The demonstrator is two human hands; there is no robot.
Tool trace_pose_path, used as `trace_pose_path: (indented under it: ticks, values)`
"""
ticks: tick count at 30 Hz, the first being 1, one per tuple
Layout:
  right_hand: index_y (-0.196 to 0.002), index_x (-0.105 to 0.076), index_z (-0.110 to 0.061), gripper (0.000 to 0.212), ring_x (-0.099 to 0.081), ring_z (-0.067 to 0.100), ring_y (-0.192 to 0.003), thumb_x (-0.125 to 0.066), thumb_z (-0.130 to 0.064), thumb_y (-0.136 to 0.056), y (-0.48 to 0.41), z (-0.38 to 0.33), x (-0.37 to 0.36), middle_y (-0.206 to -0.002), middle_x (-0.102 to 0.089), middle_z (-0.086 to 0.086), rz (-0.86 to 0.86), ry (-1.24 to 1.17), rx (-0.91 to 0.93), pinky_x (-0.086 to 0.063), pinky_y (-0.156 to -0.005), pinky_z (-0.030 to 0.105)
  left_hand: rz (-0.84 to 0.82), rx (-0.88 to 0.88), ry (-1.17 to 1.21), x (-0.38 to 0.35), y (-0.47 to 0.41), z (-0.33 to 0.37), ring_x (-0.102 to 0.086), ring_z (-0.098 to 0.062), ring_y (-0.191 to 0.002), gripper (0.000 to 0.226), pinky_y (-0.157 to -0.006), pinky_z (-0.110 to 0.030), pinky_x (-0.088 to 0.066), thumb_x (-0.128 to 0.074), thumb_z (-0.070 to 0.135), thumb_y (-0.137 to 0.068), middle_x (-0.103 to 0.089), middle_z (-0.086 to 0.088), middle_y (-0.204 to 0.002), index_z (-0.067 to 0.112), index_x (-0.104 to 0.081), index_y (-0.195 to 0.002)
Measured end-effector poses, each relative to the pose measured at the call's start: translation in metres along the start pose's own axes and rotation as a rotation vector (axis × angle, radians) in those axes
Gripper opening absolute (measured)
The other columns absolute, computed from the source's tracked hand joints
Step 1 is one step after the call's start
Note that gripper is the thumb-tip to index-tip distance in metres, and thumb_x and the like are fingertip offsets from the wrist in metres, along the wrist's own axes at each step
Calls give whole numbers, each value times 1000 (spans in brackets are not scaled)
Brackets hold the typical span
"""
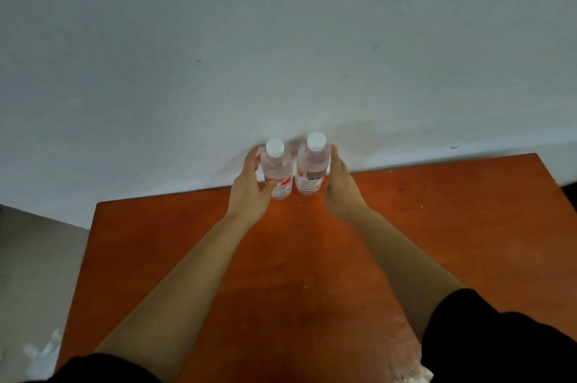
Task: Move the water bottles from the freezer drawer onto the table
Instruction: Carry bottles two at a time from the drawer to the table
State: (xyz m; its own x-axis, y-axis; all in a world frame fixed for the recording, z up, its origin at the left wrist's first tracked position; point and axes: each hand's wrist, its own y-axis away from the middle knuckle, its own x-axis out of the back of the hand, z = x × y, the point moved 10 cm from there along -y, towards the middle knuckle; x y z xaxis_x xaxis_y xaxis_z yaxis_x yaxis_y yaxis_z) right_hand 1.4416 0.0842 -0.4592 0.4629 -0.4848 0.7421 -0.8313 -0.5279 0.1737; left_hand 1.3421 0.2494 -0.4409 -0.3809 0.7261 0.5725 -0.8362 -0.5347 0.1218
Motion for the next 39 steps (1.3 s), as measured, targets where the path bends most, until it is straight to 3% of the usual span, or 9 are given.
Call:
trace_pose_path:
  ticks: [1,3,6,8,12,18,23,31,39]
  values:
    - [-159,0,-13,80,-39,35,-140,-49,-1,-97,5,-3,8,-164,-17,16,30,21,-12,-46,-104,46,14,-37,-72,5,6,9,-37,-26,-144,71,-114,-42,-34,-61,29,-98,-35,-2,-159,24,-21,-156]
    - [-159,-1,-13,75,-19,34,-151,-44,-1,-98,16,-17,37,-166,-4,13,183,39,17,-38,-113,48,90,-138,-224,22,19,33,-26,-24,-149,64,-116,-35,-22,-47,38,-103,-25,-2,-163,21,-19,-157]
    - [-159,-11,-15,59,-7,32,-153,-35,-29,-107,47,-51,94,-166,-4,15,441,191,162,-21,-122,48,266,-322,-394,56,46,85,-18,-25,-152,60,-118,-33,-14,-32,46,-105,-19,-7,-165,18,-23,-156]
    - [-160,-10,-18,62,2,30,-154,-29,-45,-107,64,-61,122,-167,2,13,490,320,185,-8,-125,47,351,-408,-464,73,63,116,-15,-28,-152,61,-121,-38,-13,-26,49,-104,-18,-10,-164,17,-25,-156]
    - [-160,-12,-19,67,6,32,-154,-26,-54,-104,112,-54,173,-167,3,15,580,514,180,-5,-123,53,405,-518,-554,76,101,166,-9,-29,-153,63,-122,-47,-11,-25,52,-103,-13,-11,-166,18,-23,-157]
    - [-160,-14,-20,73,6,32,-154,-28,-61,-101,209,29,229,-167,2,15,656,583,-54,-5,-123,55,154,-579,-569,-28,132,199,3,-28,-154,73,-122,-57,-11,-22,59,-100,-1,-9,-167,15,-13,-159]
    - [-158,-21,-27,71,1,34,-154,-28,-66,-99,345,111,288,-166,-4,15,757,684,-305,-7,-122,56,-24,-762,-600,-141,194,286,15,-27,-152,78,-122,-57,-1,-18,64,-99,10,-8,-167,17,-4,-159]
    - [-159,-15,-29,78,10,31,-153,-28,-71,-95,627,213,380,-166,6,12,1005,710,-646,0,-123,55,-151,-1183,-500,-273,425,437,22,-26,-150,80,-121,-55,5,-15,68,-97,21,-8,-164,22,9,-158]
    - [-160,-6,-22,88,7,34,-153,-37,-69,-93,907,308,386,-167,5,15,1100,695,-897,-2,-122,57,-309,-1405,-423,-410,689,482,15,-28,-152,79,-121,-58,-4,-25,64,-98,15,-8,-166,22,3,-159]
